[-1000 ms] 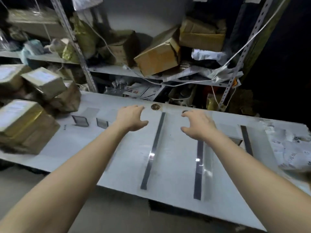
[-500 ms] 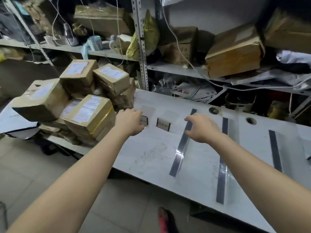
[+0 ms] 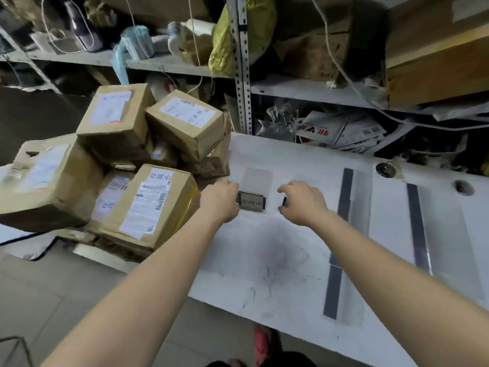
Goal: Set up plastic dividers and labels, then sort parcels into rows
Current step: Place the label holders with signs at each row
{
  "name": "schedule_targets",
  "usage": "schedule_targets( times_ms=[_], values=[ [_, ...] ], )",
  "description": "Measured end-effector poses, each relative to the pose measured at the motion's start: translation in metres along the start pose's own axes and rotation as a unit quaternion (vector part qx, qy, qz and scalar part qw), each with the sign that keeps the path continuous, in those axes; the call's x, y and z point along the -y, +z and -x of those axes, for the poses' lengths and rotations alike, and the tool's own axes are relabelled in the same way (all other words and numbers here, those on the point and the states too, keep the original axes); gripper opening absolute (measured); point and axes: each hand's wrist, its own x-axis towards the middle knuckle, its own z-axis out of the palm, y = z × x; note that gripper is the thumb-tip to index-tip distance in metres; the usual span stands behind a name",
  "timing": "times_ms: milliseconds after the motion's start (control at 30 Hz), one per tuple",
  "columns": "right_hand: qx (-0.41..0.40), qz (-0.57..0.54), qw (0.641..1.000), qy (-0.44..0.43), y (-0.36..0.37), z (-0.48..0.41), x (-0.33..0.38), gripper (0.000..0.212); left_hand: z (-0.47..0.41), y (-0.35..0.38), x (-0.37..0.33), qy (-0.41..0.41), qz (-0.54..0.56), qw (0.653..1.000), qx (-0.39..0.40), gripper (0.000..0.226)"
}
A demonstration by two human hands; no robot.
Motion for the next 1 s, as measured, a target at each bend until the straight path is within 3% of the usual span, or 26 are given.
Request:
schedule_targets(
  times_ms=[167, 300, 367, 533, 733, 1000],
  values=[
    [-0.003, -0.016, 1.0, -0.003, 0.028, -0.044, 0.031, 0.042, -0.032, 0.036, 0.006, -0.011, 0.061, 0.998, 0.023, 0.047],
    [-0.01, -0.049, 0.998, 0.046, 0.046, -0.061, 0.04, 0.03, -0.056, 0.054, 0.012, -0.006, 0.118, 0.993, 0.016, 0.049],
    [-0.014, -0.072, 0.995, 0.074, 0.054, -0.064, 0.041, 0.024, -0.064, 0.058, 0.016, -0.012, 0.154, 0.988, 0.006, 0.044],
    [-0.054, -0.147, 0.98, 0.122, 0.072, -0.067, 0.033, 0.032, -0.075, 0.069, 0.024, -0.05, 0.246, 0.968, -0.029, 0.027],
    [-0.094, -0.225, 0.96, 0.136, 0.075, -0.069, 0.026, 0.018, -0.082, 0.071, 0.03, -0.034, 0.345, 0.938, -0.013, 0.022],
    [-0.109, -0.295, 0.941, 0.123, 0.059, -0.069, 0.02, 0.014, -0.087, 0.047, 0.039, 0.036, 0.298, 0.954, 0.01, 0.026]
  ],
)
